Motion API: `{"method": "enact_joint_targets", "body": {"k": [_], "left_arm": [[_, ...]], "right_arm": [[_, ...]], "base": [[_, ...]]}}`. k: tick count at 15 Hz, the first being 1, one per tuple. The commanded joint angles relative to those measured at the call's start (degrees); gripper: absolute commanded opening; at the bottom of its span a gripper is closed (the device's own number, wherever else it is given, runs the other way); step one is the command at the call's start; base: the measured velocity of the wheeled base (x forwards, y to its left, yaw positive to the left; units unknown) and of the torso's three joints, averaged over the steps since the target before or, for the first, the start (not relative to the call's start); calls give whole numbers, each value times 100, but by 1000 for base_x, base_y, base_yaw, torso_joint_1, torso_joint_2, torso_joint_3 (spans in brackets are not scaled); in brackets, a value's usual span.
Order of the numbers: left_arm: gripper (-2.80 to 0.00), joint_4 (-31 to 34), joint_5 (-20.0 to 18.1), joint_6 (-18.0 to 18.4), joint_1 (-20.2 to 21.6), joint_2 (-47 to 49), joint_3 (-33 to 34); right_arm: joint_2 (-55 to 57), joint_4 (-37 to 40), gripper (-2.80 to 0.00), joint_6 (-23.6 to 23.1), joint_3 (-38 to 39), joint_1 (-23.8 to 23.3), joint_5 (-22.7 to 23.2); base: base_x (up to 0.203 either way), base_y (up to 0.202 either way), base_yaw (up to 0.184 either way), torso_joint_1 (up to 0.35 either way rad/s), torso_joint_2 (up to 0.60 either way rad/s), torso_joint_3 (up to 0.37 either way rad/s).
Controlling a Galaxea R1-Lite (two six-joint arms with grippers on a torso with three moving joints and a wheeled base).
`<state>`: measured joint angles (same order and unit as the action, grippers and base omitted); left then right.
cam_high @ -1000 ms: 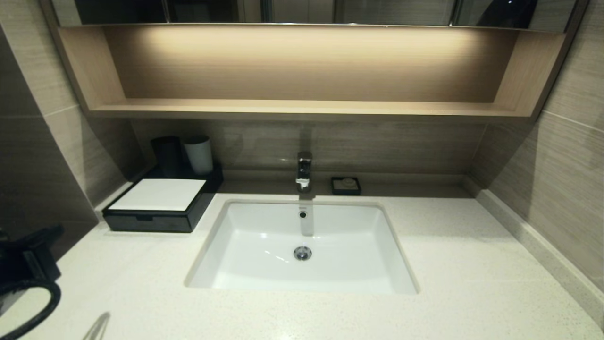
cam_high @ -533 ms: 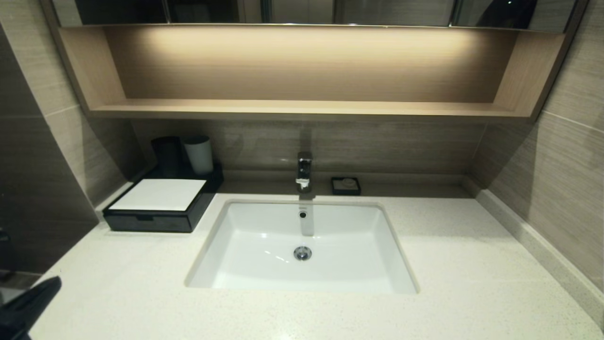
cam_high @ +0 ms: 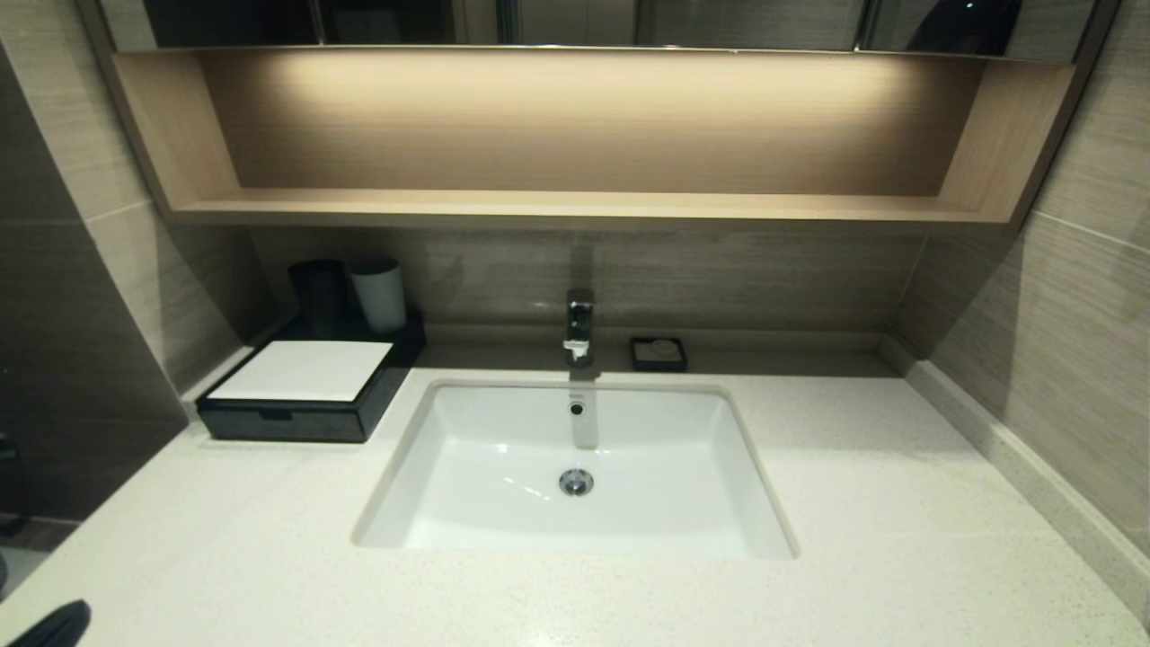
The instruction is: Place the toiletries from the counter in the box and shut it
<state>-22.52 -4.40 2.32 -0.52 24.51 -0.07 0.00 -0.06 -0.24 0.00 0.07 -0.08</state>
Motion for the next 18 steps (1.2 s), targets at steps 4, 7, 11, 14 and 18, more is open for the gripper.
{"method": "enact_joint_targets", "body": {"k": [4, 7, 11, 14, 18], "left_arm": [[-280, 743, -269, -3, 0, -1059, 125], [-280, 1206, -325, -21, 0, -1317, 95], [-280, 1232, -749, -64, 12, -1412, 78], [-280, 1350, -788, -59, 25, -1788, 40], [-280, 1955, -715, -18, 26, -2441, -126]], "right_arm": [[0, -3, -280, -2, 9, 1, -1], [0, -3, -280, -2, 9, 1, -1], [0, -3, -280, -11, 9, 1, -1], [0, -3, -280, -10, 9, 1, -1], [0, -3, -280, -10, 9, 1, -1]], "base": [[0, 0, 0, 0, 0, 0], [0, 0, 0, 0, 0, 0], [0, 0, 0, 0, 0, 0], [0, 0, 0, 0, 0, 0], [0, 0, 0, 0, 0, 0]]}}
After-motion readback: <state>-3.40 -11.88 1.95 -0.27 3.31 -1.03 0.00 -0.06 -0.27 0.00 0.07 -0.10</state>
